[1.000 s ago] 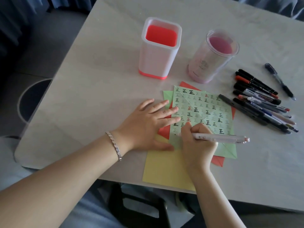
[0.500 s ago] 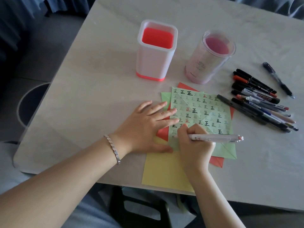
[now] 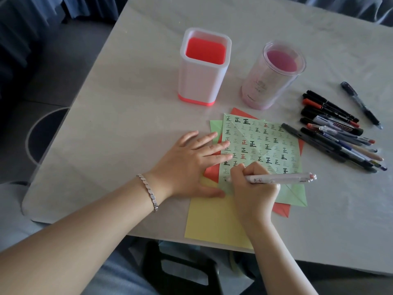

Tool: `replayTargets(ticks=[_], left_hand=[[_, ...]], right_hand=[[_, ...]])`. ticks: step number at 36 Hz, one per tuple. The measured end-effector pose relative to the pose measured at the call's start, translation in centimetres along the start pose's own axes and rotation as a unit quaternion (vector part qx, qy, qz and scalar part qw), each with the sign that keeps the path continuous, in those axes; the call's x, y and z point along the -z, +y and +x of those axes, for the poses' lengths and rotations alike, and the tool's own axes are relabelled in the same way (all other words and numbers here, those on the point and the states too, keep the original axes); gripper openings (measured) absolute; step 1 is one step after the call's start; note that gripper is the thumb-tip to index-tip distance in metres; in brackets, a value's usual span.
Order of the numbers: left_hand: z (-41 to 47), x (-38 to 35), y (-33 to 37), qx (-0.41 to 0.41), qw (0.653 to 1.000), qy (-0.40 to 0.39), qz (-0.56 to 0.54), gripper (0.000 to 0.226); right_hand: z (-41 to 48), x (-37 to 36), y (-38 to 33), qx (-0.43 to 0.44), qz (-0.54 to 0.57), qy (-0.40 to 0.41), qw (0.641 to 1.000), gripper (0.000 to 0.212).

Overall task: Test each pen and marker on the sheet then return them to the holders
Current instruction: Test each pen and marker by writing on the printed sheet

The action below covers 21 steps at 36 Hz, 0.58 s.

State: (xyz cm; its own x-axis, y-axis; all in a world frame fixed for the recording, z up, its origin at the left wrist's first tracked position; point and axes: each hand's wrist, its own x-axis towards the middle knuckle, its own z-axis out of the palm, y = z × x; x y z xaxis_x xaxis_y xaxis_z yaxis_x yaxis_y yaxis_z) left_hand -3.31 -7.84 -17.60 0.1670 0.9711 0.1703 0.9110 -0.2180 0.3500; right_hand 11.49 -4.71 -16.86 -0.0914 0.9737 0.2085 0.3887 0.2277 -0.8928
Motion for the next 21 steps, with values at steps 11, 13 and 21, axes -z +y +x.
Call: replayTargets(ticks=[11, 13, 21], left_hand=[[0.02, 0.0, -0.01, 0.0, 1.0, -0.004, 0.005, 0.077], [0.03, -0.04, -0.05, -0.001, 1.0, -0.004, 0.007, 0.077], [0.0, 0.08, 0.0, -0.001, 1.0, -0.001, -0.002, 0.077]], right_hand=[[0.06, -0.17, 0.05, 0.012, -0.018, 0.014, 1.0, 0.039], [0.05, -0.13, 0.12, 0.006, -0.011, 0.014, 1.0, 0.039], [0.06, -0.07, 0.29, -0.011, 0.01, 0.001, 1.0, 0.037]])
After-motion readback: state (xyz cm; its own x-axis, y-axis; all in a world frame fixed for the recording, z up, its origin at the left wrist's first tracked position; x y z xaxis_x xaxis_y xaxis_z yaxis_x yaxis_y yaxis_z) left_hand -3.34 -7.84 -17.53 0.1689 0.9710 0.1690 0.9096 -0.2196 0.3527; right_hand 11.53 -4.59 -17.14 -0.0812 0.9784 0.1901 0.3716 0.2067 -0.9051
